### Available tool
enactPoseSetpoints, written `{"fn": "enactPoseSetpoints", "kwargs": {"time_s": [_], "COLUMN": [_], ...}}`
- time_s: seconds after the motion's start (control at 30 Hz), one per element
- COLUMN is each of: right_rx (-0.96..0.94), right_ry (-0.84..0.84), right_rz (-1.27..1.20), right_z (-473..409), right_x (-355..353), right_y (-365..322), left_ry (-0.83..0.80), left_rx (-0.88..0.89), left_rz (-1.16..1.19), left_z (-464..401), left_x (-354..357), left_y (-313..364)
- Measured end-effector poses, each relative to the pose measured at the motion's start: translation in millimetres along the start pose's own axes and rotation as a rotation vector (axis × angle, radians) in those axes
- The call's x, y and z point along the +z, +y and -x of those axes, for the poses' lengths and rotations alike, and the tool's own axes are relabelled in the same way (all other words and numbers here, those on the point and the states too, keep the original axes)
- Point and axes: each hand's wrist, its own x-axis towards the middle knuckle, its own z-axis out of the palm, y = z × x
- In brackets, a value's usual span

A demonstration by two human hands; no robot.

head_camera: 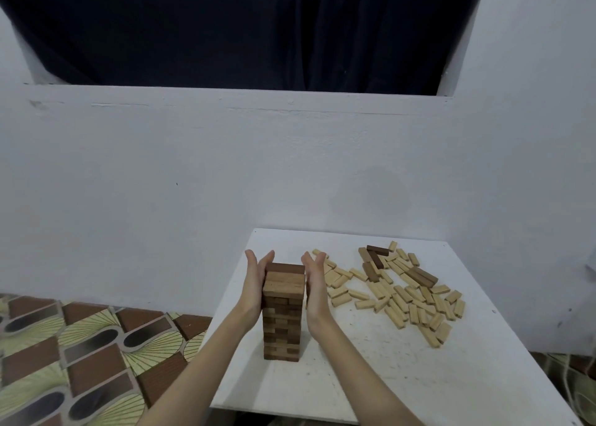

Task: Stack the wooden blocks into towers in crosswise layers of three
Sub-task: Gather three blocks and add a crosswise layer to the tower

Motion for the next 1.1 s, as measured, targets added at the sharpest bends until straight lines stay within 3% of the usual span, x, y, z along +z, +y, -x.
{"fn": "enactPoseSetpoints", "kwargs": {"time_s": [0.57,0.77,0.87,0.93,1.1], "right_rx": [0.028,-0.078,-0.112,-0.088,-0.088], "right_ry": [0.055,-0.009,-0.123,-0.257,-0.463], "right_rz": [-0.011,0.116,0.352,0.639,1.345], "right_z": [-12,-2,-8,-11,-14], "right_x": [12,1,-18,-25,-8], "right_y": [31,-13,-43,-62,-82], "left_ry": [0.025,-0.107,-0.289,-0.392,-0.461], "left_rx": [0.010,0.057,0.107,0.090,0.041], "left_rz": [0.003,-0.150,-0.502,-0.813,-1.231], "left_z": [2,-5,-4,-5,-7], "left_x": [0,-25,-47,-53,-39], "left_y": [-5,13,41,59,65]}}
